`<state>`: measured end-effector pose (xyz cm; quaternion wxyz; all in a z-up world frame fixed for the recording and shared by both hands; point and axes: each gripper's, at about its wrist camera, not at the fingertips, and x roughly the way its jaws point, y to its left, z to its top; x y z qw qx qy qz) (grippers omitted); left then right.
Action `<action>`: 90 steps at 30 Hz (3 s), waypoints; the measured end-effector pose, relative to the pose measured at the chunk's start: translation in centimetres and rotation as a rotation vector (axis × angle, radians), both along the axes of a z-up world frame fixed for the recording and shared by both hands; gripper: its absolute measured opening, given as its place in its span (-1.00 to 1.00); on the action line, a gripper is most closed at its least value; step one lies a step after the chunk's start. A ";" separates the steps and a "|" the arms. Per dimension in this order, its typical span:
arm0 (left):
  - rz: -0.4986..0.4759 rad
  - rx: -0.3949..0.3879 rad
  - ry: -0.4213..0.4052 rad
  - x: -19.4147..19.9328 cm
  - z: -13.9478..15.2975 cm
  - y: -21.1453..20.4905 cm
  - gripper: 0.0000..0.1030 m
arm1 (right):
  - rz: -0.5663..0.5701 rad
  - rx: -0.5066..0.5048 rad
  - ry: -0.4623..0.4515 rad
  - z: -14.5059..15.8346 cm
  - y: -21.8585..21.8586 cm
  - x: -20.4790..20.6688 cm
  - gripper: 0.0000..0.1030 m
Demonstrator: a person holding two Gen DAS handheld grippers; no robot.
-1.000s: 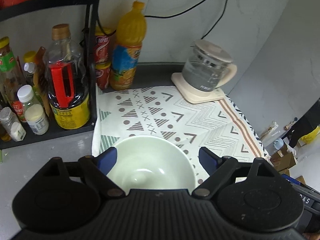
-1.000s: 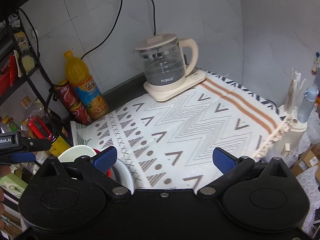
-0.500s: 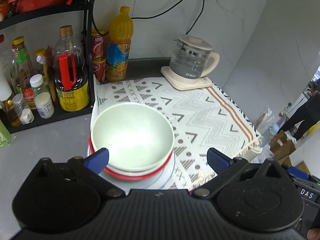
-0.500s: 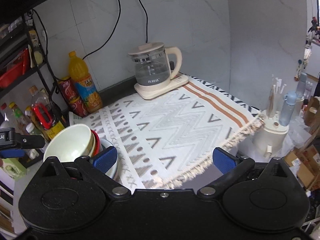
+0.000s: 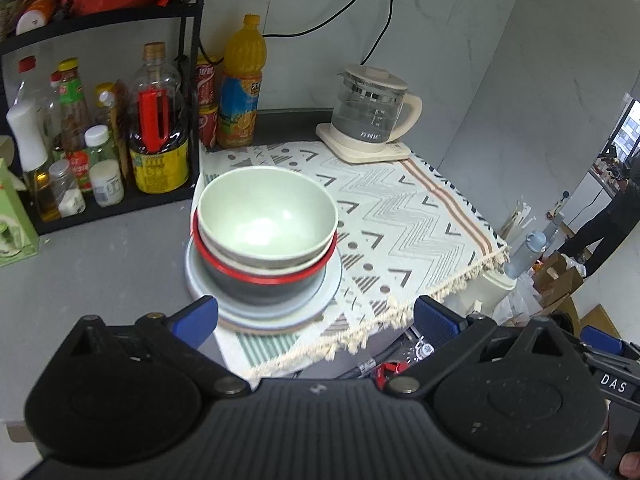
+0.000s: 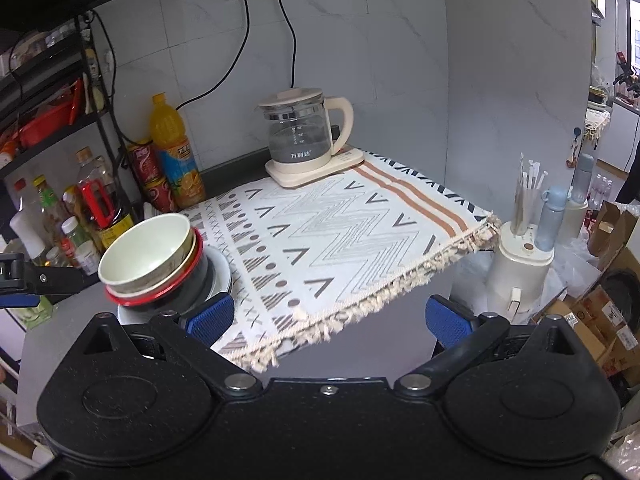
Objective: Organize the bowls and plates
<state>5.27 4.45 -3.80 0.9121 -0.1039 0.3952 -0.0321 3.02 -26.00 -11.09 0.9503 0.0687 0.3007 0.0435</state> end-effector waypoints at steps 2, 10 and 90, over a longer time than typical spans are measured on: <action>0.000 0.013 -0.003 -0.9 0.0 0.0 1.00 | 0.007 -0.002 -0.001 -0.1 0.2 -1.0 1.00; -0.020 0.020 -0.004 -4.7 -0.1 0.2 1.00 | 0.030 0.019 -0.005 -0.1 0.5 -4.4 1.00; 0.082 0.094 -0.042 -10.9 2.3 0.8 1.00 | 0.144 0.030 -0.092 2.2 0.3 -9.0 1.00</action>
